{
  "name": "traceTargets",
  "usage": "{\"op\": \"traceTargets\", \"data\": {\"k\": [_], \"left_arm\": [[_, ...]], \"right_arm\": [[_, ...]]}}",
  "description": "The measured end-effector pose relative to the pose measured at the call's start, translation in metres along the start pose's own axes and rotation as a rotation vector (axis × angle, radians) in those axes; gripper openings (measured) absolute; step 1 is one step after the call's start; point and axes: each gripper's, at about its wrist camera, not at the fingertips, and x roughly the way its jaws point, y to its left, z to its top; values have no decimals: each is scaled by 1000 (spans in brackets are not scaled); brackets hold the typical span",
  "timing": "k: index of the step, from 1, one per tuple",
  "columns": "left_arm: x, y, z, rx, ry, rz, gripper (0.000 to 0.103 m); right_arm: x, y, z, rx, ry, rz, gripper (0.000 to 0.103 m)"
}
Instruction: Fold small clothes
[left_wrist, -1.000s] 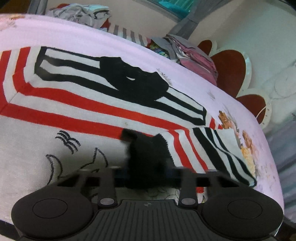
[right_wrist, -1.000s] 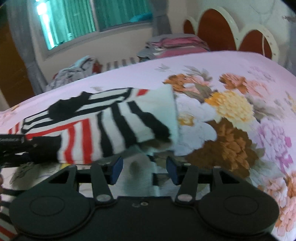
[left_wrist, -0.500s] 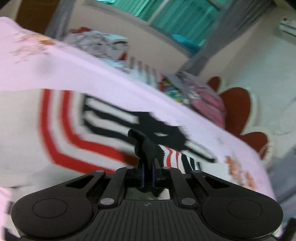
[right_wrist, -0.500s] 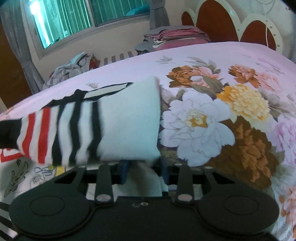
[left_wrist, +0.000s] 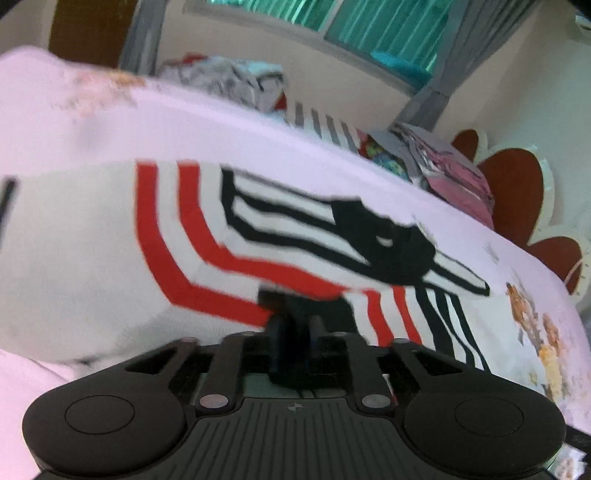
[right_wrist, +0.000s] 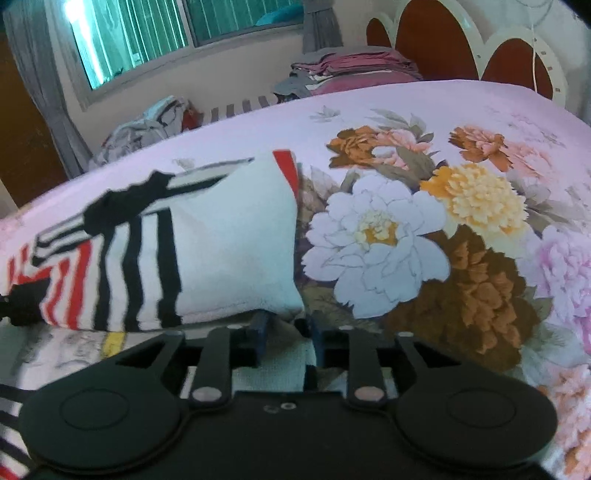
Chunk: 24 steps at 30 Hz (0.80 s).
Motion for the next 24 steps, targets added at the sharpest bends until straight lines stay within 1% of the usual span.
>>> {"op": "traceTargets", "data": {"k": [1,2,3,4,5,7,9,12,14,17,19,20,21,22,23,24], "left_arm": [[-9,-2,2,9,-33,3,47],[-18,-5,5,21,-74,9,59],[-24,-10,6,45,-102,6,60],[-26,-17,8,73,-107,-12,60],[-25,-24,9,91,-97,-35,60],[-20,-35,10,93,-71,-75,60],[-9,-45,7,91,-41,-95,60],[8,-54,0,114,-8,-96,60],[19,-53,-4,125,11,-73,60],[31,-44,-12,109,63,-38,60],[32,-43,-16,137,56,-40,60],[32,-44,-17,152,57,-39,60],[32,-44,-18,160,55,-37,60],[31,-44,-19,164,52,-35,60],[31,-44,-19,166,50,-35,60],[31,-44,-19,165,49,-35,60]], "right_arm": [[-5,-2,3,4,-16,11,36],[-9,-3,7,1,-38,13,43],[-11,-3,13,-8,-57,10,47],[-9,-3,19,-19,-67,9,48],[-3,-2,24,-25,-68,13,48],[16,-4,35,-6,-51,29,49],[34,-5,46,23,-40,48,49],[61,-5,60,47,-20,64,49],[78,-6,68,68,-9,72,50],[95,-6,78,83,-12,80,50],[108,-8,86,108,-7,82,50],[114,-9,89,120,-3,91,47],[120,-11,92,131,5,101,37],[125,-11,95,141,12,94,31],[127,-11,96,145,11,88,20],[128,-11,97,144,12,93,16]]}}
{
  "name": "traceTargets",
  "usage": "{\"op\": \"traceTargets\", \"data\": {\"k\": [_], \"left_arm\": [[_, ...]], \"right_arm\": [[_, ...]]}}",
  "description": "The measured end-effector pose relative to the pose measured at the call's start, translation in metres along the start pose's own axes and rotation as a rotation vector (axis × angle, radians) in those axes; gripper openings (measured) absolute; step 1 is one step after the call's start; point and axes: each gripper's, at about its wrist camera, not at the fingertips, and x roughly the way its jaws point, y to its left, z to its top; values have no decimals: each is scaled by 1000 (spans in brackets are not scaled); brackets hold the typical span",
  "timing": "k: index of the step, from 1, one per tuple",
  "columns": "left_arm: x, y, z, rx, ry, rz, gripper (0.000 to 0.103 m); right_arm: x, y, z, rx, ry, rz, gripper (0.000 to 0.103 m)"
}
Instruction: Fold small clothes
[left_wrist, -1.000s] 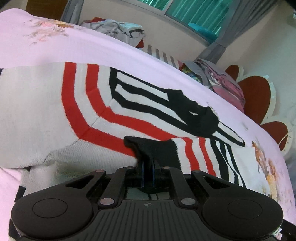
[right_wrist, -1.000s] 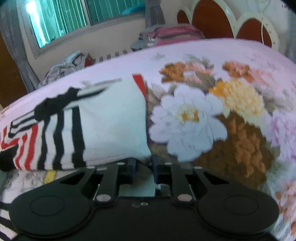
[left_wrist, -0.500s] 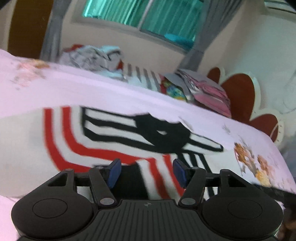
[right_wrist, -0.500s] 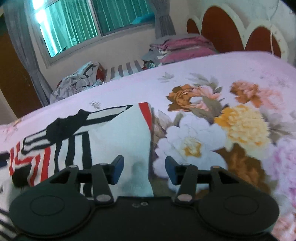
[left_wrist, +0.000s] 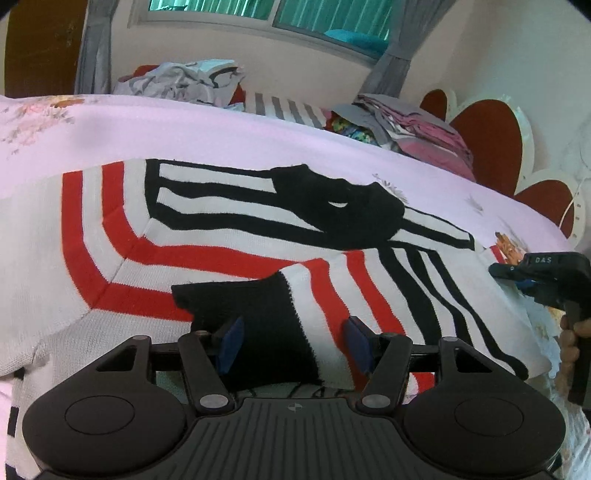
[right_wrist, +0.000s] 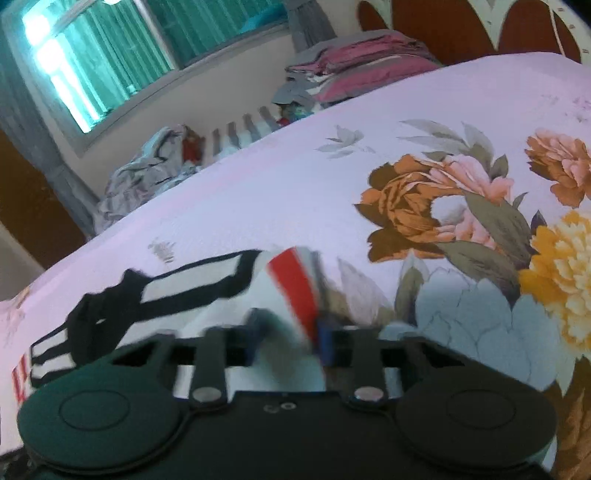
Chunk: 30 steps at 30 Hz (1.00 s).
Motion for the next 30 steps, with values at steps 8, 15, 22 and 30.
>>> {"op": "traceTargets", "data": {"k": [8,15,22,30], "left_arm": [[-3,-3,4,-21,2,16,60],[-9,2,3,-51,16,36,60],[-53,13,5,-109,-42,58,73],[-96,56,-9,-198,-78,125,77]], "right_arm": [[-4,3,-2,-98,-64,-103,19],[-1,4,1,-143,-39,-124,20],[-48,34,-11,-200,-92,-44,31],[-71,99,-59,-276,-27,111,39]]}}
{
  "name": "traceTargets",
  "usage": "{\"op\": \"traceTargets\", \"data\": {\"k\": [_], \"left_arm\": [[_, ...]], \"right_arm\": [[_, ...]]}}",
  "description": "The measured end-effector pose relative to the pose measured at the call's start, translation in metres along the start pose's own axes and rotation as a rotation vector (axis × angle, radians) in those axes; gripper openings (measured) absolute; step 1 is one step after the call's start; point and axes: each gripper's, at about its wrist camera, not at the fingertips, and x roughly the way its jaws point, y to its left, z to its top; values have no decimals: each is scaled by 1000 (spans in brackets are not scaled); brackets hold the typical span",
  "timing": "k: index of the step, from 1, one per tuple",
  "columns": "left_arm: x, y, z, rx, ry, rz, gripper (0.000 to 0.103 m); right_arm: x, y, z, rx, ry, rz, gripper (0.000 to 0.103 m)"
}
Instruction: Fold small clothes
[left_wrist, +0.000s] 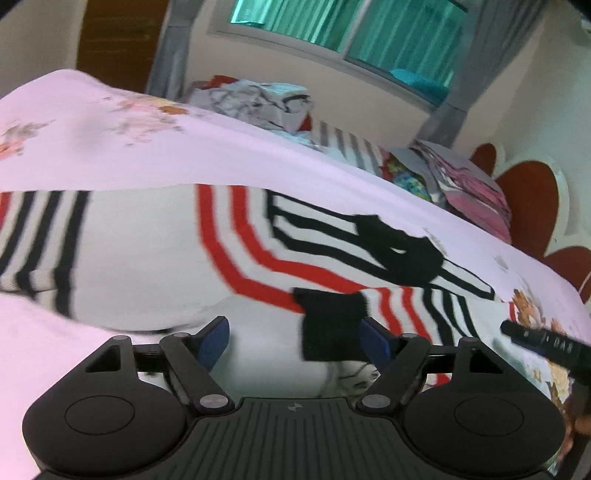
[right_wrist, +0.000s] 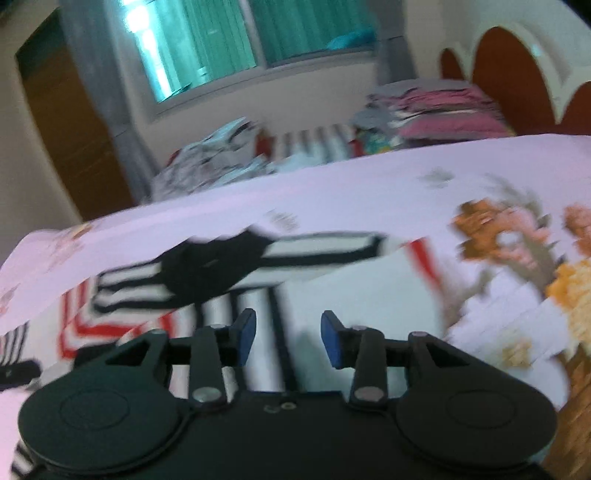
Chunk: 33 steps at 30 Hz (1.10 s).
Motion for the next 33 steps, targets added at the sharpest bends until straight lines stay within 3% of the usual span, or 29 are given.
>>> {"op": "traceTargets", "data": {"k": [13,15,22,28,33], "left_arm": [[-16,57,-1,-18,5,11,77],[-21,73,1,-29,3,24,77],[-34,136,11,-76,-7,104,77],[-43,186,14,-125,-13,148,77],[-52,231,14,-225,-8,169,77]], "right_arm": [[44,94,-34,-104,107,-57,43],[48,108,-38,-129,116,-86,47],[49,163,-39,-150,89,-62,45],[67,199,-47,-188,131,-62,47],[73,214,-49,-197,133,-57,47]]}}
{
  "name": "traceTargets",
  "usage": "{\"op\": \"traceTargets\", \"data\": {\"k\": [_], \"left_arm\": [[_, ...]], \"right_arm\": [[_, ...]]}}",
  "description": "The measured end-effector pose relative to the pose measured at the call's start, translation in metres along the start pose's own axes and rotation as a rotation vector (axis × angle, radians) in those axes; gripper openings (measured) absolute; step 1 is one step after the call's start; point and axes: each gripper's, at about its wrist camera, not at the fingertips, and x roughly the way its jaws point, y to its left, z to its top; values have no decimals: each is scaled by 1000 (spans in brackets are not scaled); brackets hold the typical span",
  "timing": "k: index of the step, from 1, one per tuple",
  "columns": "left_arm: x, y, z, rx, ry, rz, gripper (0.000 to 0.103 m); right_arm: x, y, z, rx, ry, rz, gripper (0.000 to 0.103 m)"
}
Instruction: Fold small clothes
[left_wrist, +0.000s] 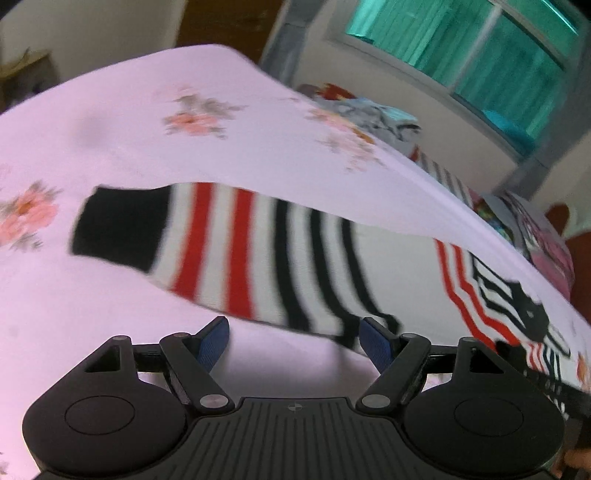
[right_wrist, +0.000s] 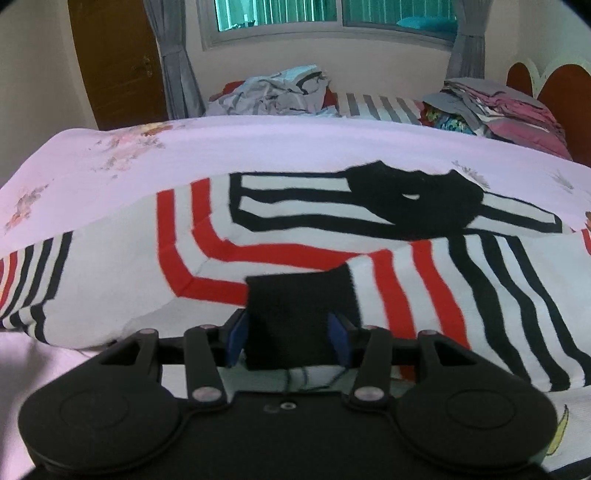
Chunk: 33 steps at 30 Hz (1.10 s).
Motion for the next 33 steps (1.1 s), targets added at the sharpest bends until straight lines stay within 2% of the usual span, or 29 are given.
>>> {"op": "traceTargets", "data": {"k": [5,11,16,17,18,19,21,23,26,29,33], "left_arm": [[6,45,3,-150,14,-16,77],[26,76,5,-368,-29,-155,77],[47,84,15,-436,-87,-202,76],[51,85,17,-450,-97,-208,69],[56,86,20,-463,-98,-207,57],[59,88,21,-475,-98,-207,50],[67,91,22,-501,-100,-192,29],[69,89,23,-487,-107,-169,18],[65,78,27,-449,-136,-166,8],[54,52,40,-352,-186,-213,7],[38,-5,56,-181,-213,-327,7]], "right_arm": [[6,3,-2,-4,17,-8,49],[7,4,-3,-3,16,-7,52],[9,5,-2,3,14,-2,54],[10,5,-2,2,13,-2,55],[10,6,-2,1,12,-2,56],[11,6,-2,1,11,-2,56],[12,7,-2,0,8,-2,57],[13,8,-2,-5,5,-3,58],[13,8,-1,-4,0,2,57],[7,4,2,23,-18,21,48],[-11,-5,6,49,-68,39,47]]}}
